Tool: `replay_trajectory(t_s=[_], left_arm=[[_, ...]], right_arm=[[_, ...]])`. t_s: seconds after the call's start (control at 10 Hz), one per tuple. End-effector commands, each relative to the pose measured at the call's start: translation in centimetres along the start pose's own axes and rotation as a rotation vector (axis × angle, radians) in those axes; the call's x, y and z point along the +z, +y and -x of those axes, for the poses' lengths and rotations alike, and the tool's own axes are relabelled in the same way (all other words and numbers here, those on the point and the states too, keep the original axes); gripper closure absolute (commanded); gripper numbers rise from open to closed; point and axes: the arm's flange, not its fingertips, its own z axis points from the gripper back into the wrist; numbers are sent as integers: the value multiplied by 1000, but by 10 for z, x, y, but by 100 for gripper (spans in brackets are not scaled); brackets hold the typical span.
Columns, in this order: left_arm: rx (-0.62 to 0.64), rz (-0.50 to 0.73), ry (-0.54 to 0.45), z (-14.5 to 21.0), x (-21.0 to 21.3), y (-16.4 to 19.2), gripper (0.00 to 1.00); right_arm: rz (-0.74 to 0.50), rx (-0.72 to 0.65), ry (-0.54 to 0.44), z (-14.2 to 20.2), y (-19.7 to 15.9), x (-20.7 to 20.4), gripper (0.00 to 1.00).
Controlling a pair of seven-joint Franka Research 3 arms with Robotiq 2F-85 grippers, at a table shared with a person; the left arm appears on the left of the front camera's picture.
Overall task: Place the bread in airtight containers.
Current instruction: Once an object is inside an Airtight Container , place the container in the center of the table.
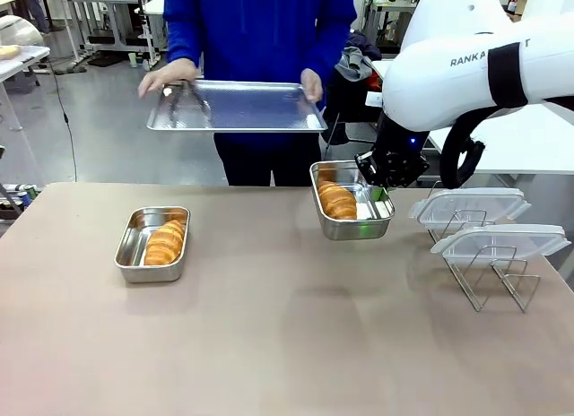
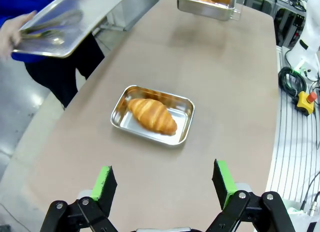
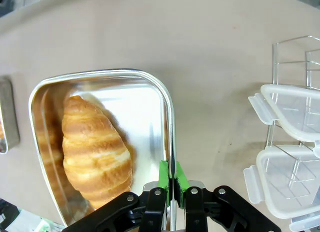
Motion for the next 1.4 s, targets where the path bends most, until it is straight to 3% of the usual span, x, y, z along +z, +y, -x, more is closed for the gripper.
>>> replay_trajectory(t_s=[0.0, 0.7, 1.3], left_arm=[[-19, -1, -17, 1, -1, 1, 0], [-19, -1, -17, 1, -1, 1, 0], [-19, -1, -17, 1, -1, 1, 0]], right_arm=[[0, 0, 0, 0, 0, 0, 95], [0, -102, -16, -29, -27, -103, 95], [-9, -77, 9, -26, -28, -135, 95]])
